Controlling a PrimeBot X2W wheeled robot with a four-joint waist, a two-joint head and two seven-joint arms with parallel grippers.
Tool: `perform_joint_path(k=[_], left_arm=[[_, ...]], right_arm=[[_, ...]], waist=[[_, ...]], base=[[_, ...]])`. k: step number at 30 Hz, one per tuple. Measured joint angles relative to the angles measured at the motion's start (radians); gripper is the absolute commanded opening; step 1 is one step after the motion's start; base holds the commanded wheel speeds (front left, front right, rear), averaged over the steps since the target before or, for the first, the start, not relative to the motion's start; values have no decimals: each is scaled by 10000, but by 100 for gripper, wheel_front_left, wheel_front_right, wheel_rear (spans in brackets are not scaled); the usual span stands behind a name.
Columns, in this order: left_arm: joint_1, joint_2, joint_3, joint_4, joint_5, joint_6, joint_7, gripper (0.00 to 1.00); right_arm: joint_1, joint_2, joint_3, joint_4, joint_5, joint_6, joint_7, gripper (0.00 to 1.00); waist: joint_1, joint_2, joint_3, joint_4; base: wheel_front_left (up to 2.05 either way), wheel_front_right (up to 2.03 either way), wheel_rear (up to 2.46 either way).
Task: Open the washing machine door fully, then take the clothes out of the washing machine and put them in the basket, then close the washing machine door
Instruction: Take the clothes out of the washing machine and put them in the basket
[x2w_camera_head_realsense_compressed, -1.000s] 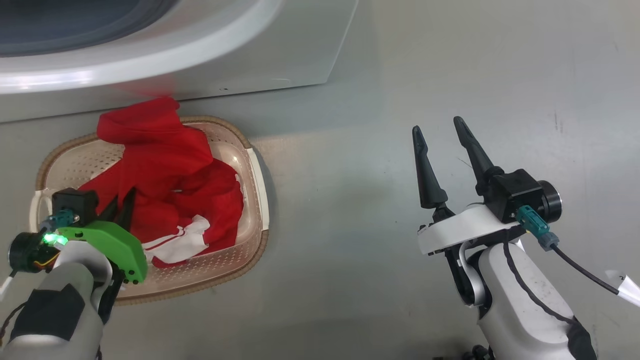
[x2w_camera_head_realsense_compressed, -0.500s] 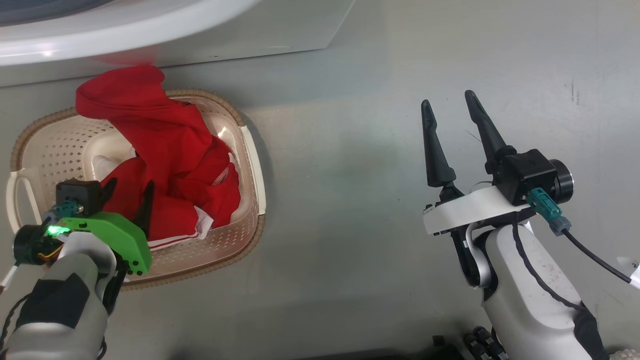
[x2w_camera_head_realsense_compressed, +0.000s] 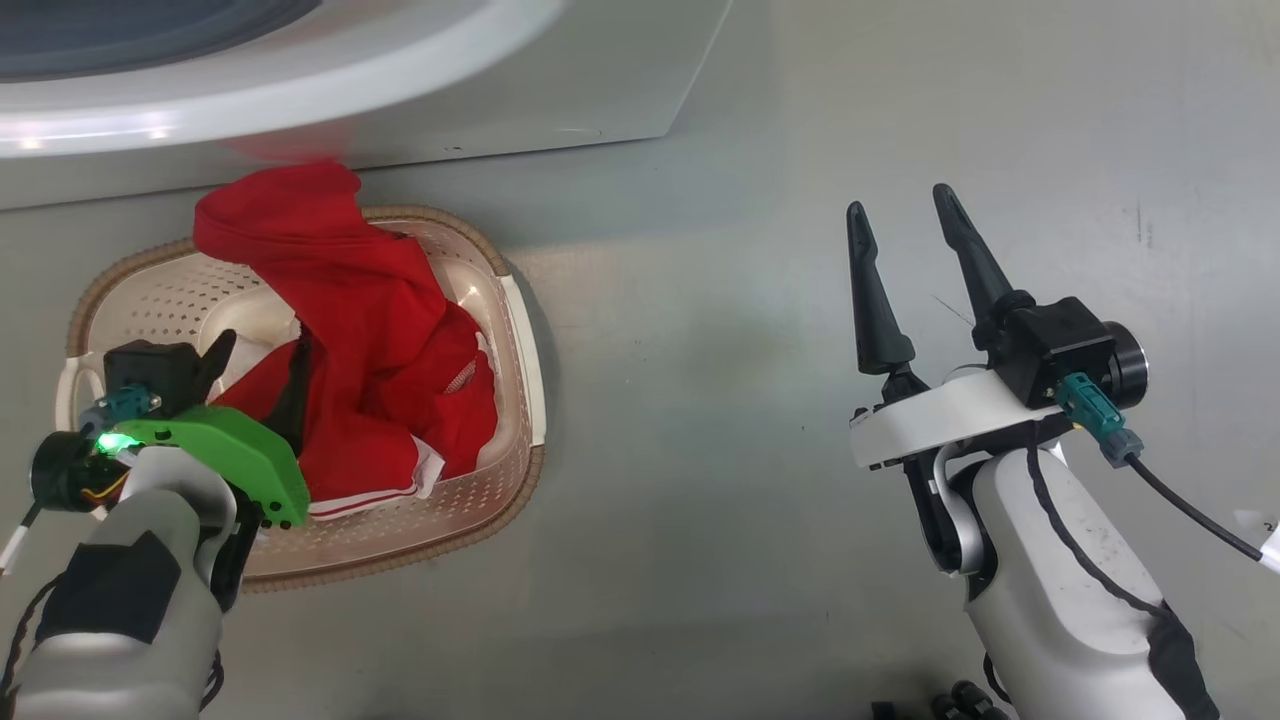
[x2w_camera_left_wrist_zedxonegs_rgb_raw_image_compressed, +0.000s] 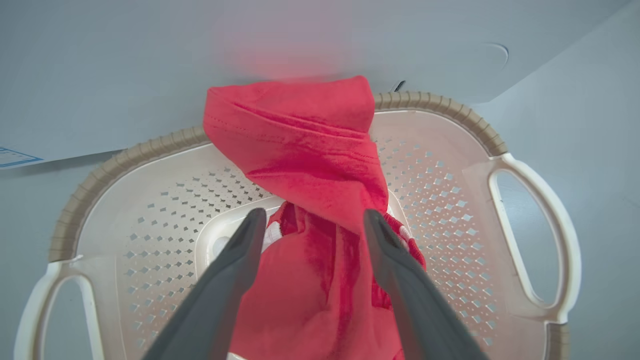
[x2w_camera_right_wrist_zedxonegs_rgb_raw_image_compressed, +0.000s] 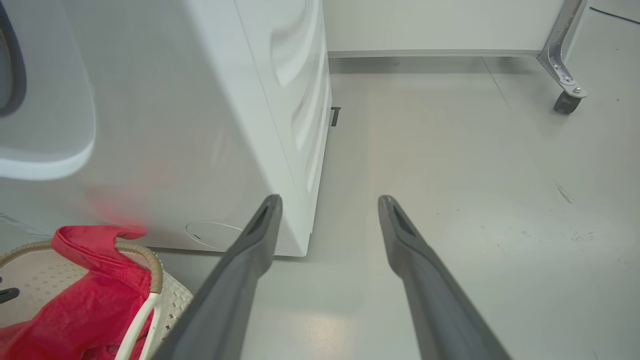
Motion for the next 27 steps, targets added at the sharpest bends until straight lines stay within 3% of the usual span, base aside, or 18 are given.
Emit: perform_joint_path(k=[10, 20, 27], left_arm=[[37, -10, 823, -1202, -194, 0, -2, 100], [310, 6, 1049, -1806, -75, 0, -2, 100], [299, 422, 974, -1549, 128, 0, -2, 100]], right_arm=[[9, 0, -8, 2, 128, 0, 0, 100], [13, -2, 84, 2, 219, 0, 0, 100], [14, -2, 384, -19, 334, 0, 0, 100]], waist=[[0, 0, -432, 2], [0, 0, -625, -9], [0, 0, -530, -174]], base=[[0, 0, 0], [0, 0, 0], [0, 0, 0]])
